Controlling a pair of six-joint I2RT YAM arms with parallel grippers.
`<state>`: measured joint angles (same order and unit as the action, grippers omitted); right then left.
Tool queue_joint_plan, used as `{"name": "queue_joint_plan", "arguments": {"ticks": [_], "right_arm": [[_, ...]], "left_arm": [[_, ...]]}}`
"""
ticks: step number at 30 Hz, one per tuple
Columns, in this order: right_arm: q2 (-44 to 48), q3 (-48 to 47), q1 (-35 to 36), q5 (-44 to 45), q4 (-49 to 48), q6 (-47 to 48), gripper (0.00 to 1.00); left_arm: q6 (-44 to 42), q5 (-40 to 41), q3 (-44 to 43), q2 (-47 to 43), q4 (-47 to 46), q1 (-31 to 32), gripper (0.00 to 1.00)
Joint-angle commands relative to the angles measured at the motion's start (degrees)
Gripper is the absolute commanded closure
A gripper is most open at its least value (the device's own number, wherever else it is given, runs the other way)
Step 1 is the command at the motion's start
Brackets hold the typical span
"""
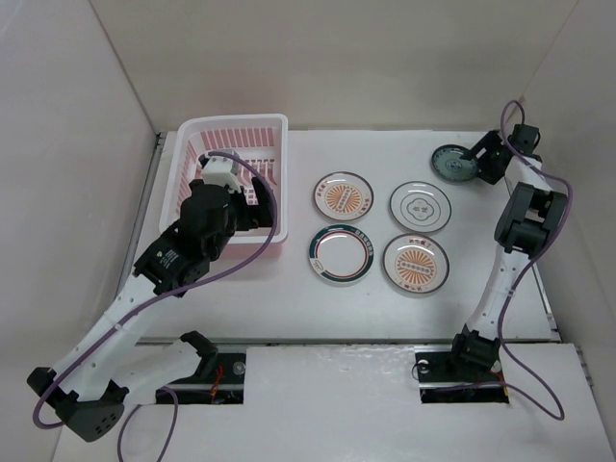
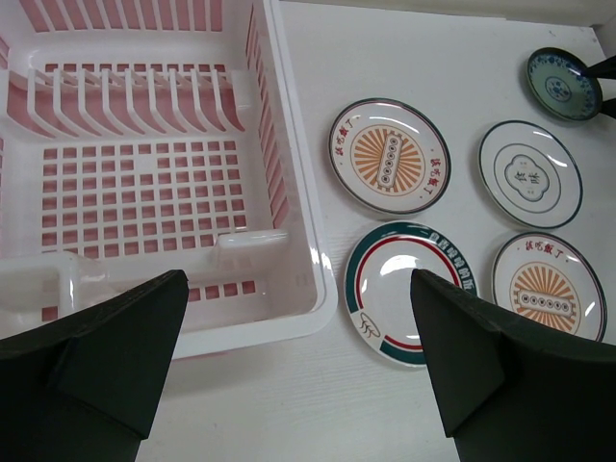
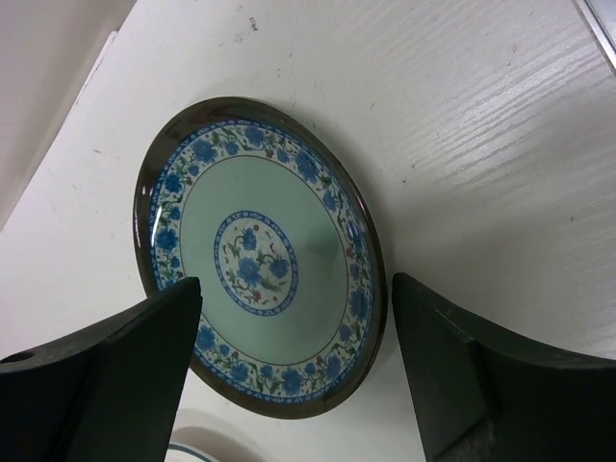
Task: Load the plates into the dish rack
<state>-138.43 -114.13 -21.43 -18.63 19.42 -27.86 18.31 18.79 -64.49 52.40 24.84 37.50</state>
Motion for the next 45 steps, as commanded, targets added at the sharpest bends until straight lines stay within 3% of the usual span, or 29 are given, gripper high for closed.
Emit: {"name": "queue_joint_plan", "arguments": {"ticks": [1,4,8,26,28,30,35,45], "right_arm": [[-2.4,-1.7,-0.4,0.5,5.7,0.7,0.17],[-2.4,-3.2,-0.4,1.0,6.9,0.7,0.20],[-4.2,-4.3,-0.4,0.5,8.0,0.7,0.36],[-7.7,-10.4,-0.9,0.5,12.1,0.7,0.75],[-7.7,-11.0,-0.9,0.0,12.7,0.7,0.83],[-8.9,-11.7,-0.9,0.0,13.5,0.7,1.00],[-8.4,-10.5,-0.9,-2.5,12.8,0.7,1.00],[9.0,4.3,-0.9,-13.2,-8.0,-6.9,1.00]], "left_arm": [[-0.6,-0.2,-0.5,-0.4,-2.5,0.0,0.00],[-0.6,0.4,-0.5,-0.4,-2.5,0.0,0.00],[-0.6,0.4,-0.5,0.2,-2.5,0.0,0.00],[-0.6,0.4,-0.5,0.2,-2.5,0.0,0.00],[-0.6,0.4,0.1,0.2,-2.5,0.0,0.00],[-0.6,0.4,0.1,0.2,-2.5,0.0,0.00],[-0.6,0.4,0.1,0.2,-3.0,0.0,0.00],[0.0,-2.0,-1.0,1.2,-3.0,0.0,0.00]]}}
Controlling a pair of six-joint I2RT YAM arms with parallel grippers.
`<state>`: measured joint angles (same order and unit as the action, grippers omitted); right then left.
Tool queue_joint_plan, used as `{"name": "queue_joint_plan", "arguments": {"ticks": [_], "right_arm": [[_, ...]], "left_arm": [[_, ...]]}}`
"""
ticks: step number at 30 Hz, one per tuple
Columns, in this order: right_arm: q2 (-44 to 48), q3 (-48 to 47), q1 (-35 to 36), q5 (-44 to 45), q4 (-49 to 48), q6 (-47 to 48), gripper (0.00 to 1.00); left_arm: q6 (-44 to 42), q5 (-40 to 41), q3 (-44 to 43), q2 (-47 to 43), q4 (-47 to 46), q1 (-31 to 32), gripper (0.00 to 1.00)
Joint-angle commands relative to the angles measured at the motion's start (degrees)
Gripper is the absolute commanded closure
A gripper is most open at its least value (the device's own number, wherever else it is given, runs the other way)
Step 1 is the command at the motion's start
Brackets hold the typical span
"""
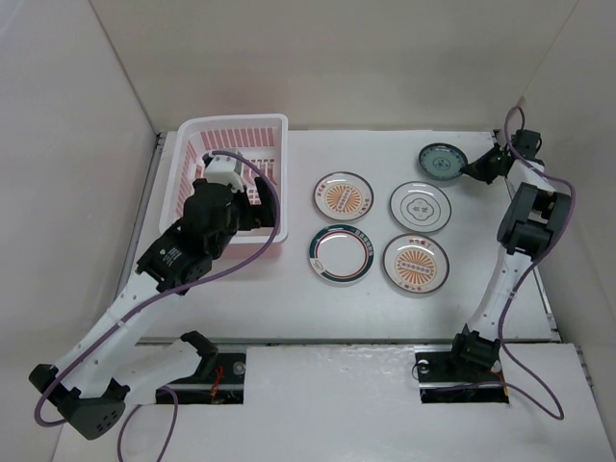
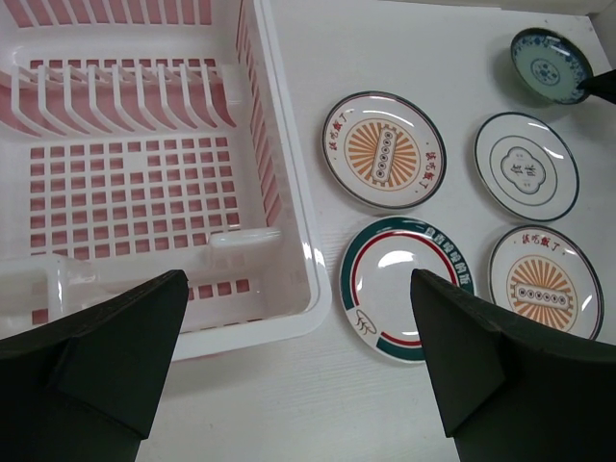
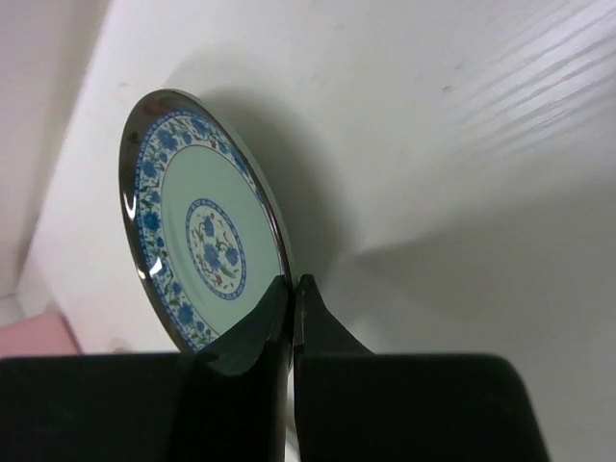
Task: Load the plates into the dish rack
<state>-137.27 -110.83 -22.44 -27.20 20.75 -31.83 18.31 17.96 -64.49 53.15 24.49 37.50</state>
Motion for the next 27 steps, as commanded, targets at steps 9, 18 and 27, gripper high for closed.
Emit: {"name": "queue_joint_plan", "arguments": {"ticks": [9,18,27], "right_arm": [[20.3,8.5,0.1,-13.4,-21.0,-5.5,1.00],[31.7,14.4,13.1,-15.6,-21.0,5.9,1.00],[37.6,18.1,17.8,-19.2,-22.7,6.4,1.00]], "left_arm": [[1.1,-6.0,-4.7,2.6,-5.3,0.0,0.00],[1.7,-24.1,-22.9,20.2,-17.0,0.0,0.00],[-2.1,-30.4,-31.1,34.9,-21.1,-4.5,0.01]]}}
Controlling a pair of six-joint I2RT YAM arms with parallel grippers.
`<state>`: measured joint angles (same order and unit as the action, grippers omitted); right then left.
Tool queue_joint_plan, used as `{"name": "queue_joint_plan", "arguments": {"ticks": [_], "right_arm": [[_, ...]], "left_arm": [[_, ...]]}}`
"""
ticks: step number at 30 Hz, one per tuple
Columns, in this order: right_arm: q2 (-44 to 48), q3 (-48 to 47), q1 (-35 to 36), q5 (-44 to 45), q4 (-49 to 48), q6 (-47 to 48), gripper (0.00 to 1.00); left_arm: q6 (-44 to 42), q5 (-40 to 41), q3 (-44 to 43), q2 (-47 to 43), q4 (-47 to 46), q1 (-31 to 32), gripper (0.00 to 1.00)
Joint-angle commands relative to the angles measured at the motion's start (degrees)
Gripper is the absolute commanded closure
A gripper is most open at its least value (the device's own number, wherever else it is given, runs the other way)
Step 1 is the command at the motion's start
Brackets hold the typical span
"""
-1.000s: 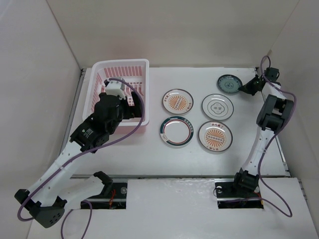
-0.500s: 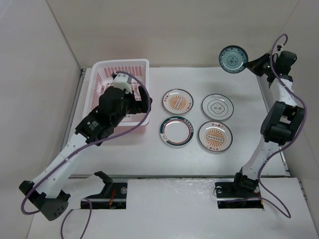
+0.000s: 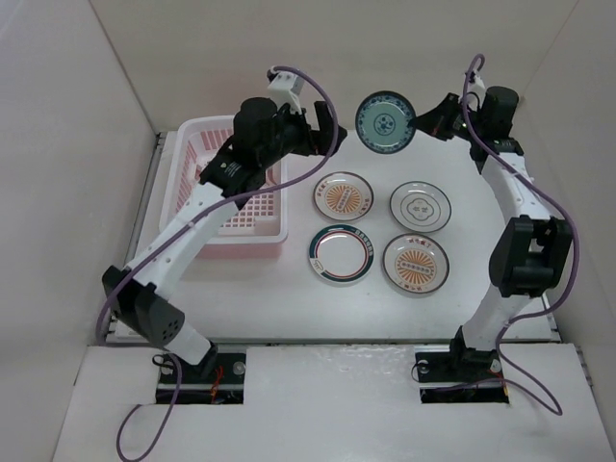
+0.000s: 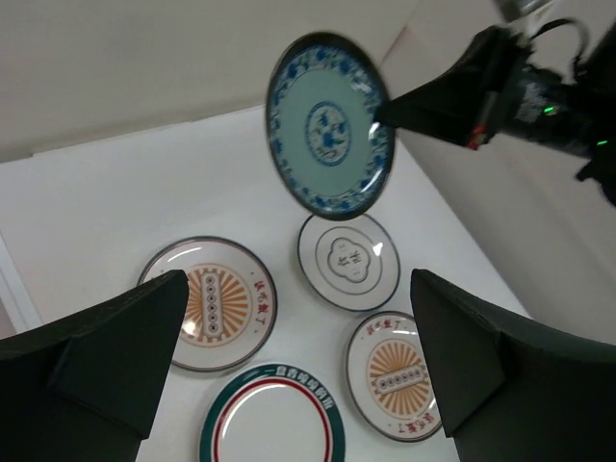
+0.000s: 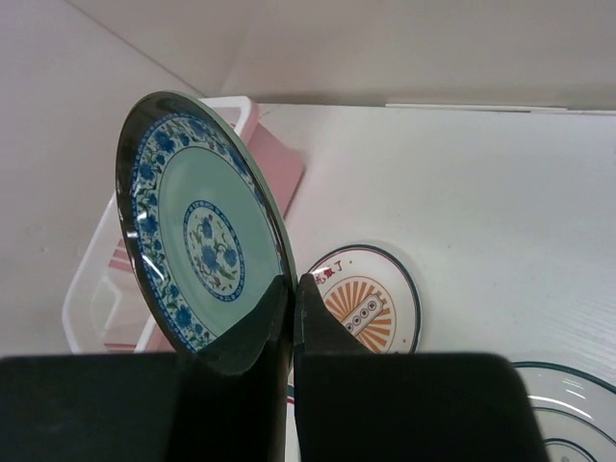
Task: Load the plates into the dish rack
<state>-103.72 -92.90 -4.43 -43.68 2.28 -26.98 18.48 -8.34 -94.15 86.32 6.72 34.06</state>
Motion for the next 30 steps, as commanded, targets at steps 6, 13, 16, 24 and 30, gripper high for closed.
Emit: {"name": "queue_joint_plan", "arguments": {"ticks": [6,13,16,24,30], "right_arm": [[6.2,0.8,1.7,-6.0,-4.2,2.1,1.00],[6.3,1.9,5.6,-7.8,-5.3,2.0,1.00],[6.3,2.5,7.0,-7.8,-5.8,2.0,1.00],[6.9,2.5,8.1,-9.0,-8.5,-0.3,1.00],[7.4,3.6,9.2,-11.5,-12.6,-3.0,1.00]], "left_arm": [[-2.3,-7.9,-3.6,7.9,-5.4,-5.0,0.02],[-1.2,-14.0,-6.5,11.1,-6.7,-6.2,0.07],[-0.2,-16.7,-5.3,11.1,-10.0,-6.7,0.07],[3.1,-20.7,-2.6,12.8,-14.2,-7.8,0.34],[3.1,-21.2,-2.6,13.9,-14.2,-7.8,0.41]]}}
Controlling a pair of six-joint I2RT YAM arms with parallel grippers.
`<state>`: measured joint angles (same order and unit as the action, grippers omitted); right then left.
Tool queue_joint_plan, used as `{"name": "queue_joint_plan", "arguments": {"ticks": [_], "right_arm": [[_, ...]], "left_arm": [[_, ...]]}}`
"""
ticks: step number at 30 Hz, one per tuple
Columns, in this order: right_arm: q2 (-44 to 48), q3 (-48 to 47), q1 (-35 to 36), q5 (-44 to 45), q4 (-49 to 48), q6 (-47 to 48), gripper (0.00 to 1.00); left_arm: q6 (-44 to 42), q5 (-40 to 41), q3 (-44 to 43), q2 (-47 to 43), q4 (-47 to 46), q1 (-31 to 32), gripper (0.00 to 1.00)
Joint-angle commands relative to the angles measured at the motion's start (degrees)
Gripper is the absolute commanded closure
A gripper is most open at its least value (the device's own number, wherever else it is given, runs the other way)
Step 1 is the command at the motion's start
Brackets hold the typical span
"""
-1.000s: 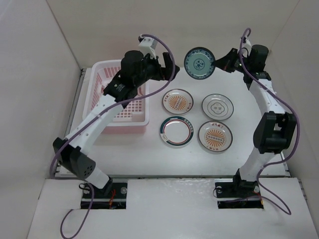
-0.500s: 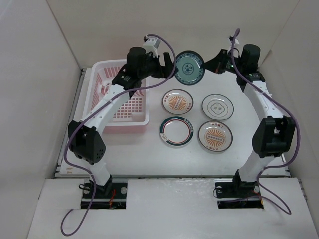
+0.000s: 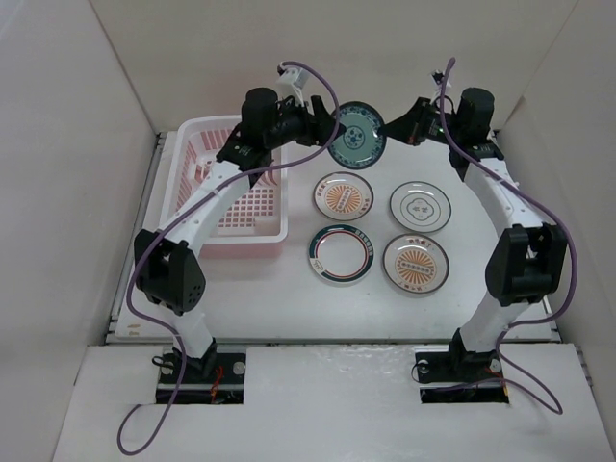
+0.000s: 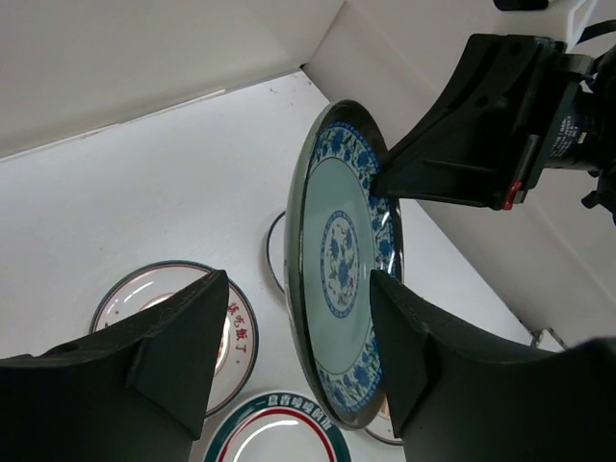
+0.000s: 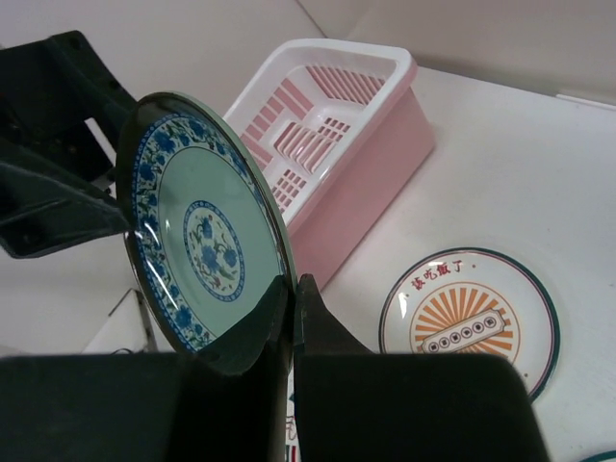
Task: Load the plates into the dish rack
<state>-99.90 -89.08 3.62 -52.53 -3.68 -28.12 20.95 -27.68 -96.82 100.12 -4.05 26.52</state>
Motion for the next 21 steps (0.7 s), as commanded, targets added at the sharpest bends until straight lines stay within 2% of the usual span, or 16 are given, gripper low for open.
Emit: {"name": "queue_joint_plan", "arguments": {"ticks": [1,3,6,7,8,9,10,11,12,14,15,18,21], "right_arm": [[3.6,-0.2,1.1,-2.7,-6.6,-1.9,1.00],[3.6,0.3,1.7,-3.2,-6.6,-1.9,1.00],[4.1,0.3,2.2,-3.2,-7.1,-1.9,1.00],[4.1,0.9,2.2,-3.2,-7.1,-1.9,1.00],[4.1,0.9,2.2,-3.2,-7.1,-1.9,1.00],[4.1,0.9,2.2,-3.2,-7.6,-1.9,1.00],[4.1,0.9,2.2,-3.2,-7.7,-1.9,0.94],[4.1,0.9,2.7,-3.2,-7.7,-1.9,0.60],[4.1,0.9,2.7,-3.2,-7.7,-1.9,0.42],[4.1,1.5,2.7,-2.4,-7.7,-1.9,0.00],[4.1,1.5,2.7,-2.4,-7.7,-1.3,0.00],[4.1,2.9,2.0,1.0,-6.5,-0.6,0.00],[4.1,4.3,1.4,7.2,-2.5,2.2,0.00]], "left_arm": [[0.7,-1.8,0.0,0.1,-3.4,-0.2,0.43],[1.2,-1.8,0.0,0.1,-3.9,-0.2,0.48],[1.2,-1.8,0.0,0.1,-3.9,-0.2,0.65],[1.2,-1.8,-0.6,0.6,-3.9,-0.2,0.72],[1.2,-1.2,-1.2,0.6,-2.8,-0.2,0.95],[1.2,0.5,-1.8,0.6,-1.8,-0.2,1.00],[1.2,1.5,-1.8,0.6,-1.7,-0.2,1.00],[1.2,2.4,-1.8,0.1,-1.1,-0.2,1.00],[-0.5,3.4,-1.8,0.1,-1.0,-0.8,1.00],[-3.6,6.8,-2.5,-1.3,1.0,-0.8,1.00],[-3.6,6.9,-3.2,-2.0,2.3,-1.4,1.00],[-9.9,16.1,-5.9,-2.6,9.2,-2.5,1.00],[-17.6,26.6,-5.9,-5.3,10.8,-3.1,1.00]]}}
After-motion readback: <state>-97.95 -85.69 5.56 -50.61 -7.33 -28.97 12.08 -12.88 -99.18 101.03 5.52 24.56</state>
